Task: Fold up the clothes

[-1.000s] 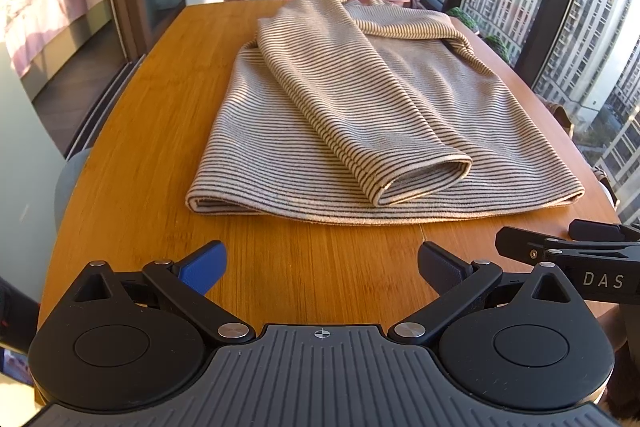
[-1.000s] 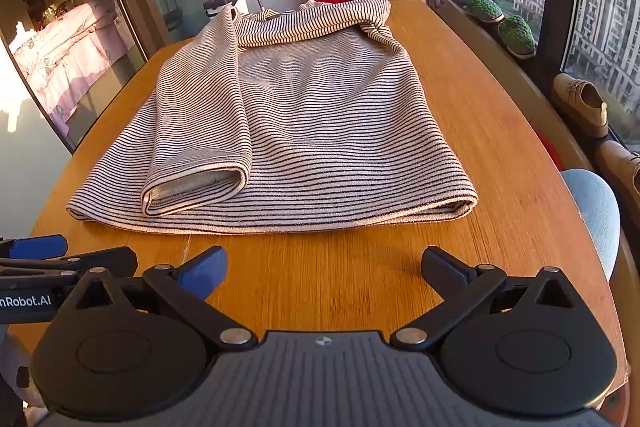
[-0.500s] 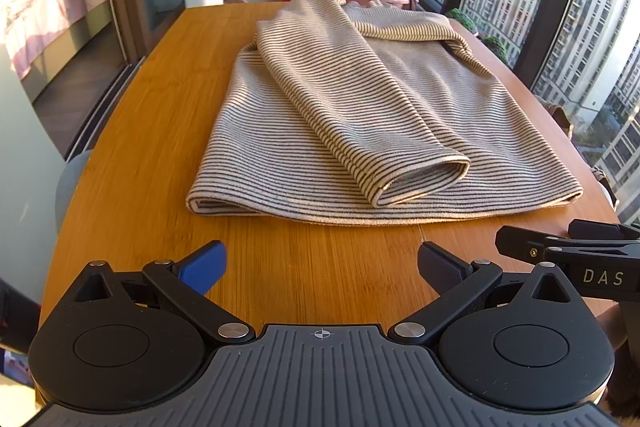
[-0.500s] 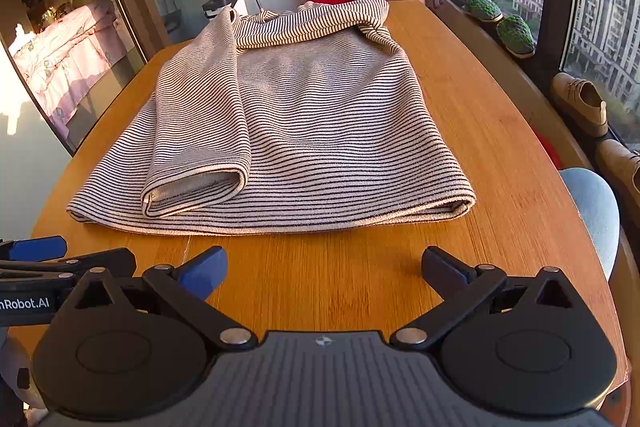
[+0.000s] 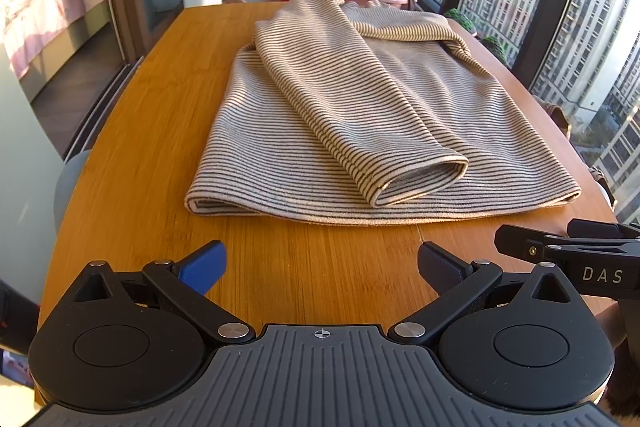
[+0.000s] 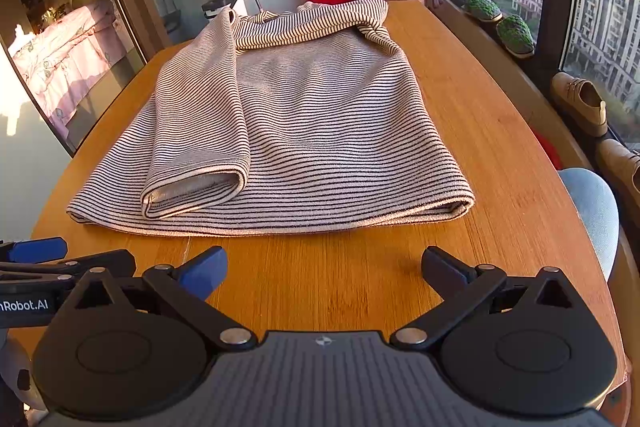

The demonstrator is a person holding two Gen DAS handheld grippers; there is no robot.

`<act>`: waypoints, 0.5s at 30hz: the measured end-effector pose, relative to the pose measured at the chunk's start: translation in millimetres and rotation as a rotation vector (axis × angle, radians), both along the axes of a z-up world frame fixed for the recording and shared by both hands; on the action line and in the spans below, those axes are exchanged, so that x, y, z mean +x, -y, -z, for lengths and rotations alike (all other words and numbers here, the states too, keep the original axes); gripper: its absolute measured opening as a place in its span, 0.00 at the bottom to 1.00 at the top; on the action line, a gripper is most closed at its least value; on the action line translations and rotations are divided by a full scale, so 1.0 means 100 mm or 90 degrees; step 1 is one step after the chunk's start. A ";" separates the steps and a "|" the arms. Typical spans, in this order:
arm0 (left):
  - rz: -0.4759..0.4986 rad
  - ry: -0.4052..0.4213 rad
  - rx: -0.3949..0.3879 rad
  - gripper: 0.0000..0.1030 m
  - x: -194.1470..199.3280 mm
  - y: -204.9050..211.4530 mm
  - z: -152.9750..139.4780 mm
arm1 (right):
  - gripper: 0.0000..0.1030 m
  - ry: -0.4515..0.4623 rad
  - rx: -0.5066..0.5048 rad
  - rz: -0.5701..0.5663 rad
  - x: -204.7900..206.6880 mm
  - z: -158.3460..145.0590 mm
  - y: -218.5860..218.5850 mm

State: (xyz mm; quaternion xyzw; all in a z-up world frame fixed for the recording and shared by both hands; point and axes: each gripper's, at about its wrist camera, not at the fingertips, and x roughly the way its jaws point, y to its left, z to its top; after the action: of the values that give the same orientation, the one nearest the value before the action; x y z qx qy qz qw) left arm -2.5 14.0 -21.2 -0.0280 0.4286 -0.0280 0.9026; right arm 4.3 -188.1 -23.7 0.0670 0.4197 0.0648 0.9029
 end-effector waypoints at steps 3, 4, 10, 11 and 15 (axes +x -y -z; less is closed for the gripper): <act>0.000 0.000 -0.001 1.00 0.00 0.00 0.00 | 1.00 0.000 0.001 0.001 0.01 0.00 0.01; 0.001 0.000 -0.001 1.00 0.01 0.00 0.00 | 1.00 0.000 0.001 0.002 0.01 0.00 0.01; 0.012 0.019 -0.020 1.00 0.10 -0.04 -0.04 | 1.00 0.029 0.007 0.006 0.08 -0.08 0.07; 0.016 0.024 -0.025 1.00 0.13 -0.05 -0.05 | 1.00 0.035 0.008 0.007 0.11 -0.09 0.09; 0.031 0.043 -0.026 1.00 0.23 -0.04 -0.07 | 1.00 0.058 0.040 0.003 0.30 -0.19 0.19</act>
State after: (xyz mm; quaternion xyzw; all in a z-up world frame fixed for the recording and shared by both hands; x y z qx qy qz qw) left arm 20.1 18.3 -13.8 -0.0345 0.3975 -0.0599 0.9150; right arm 34.4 -207.2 -5.0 0.0937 0.3758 0.0786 0.9186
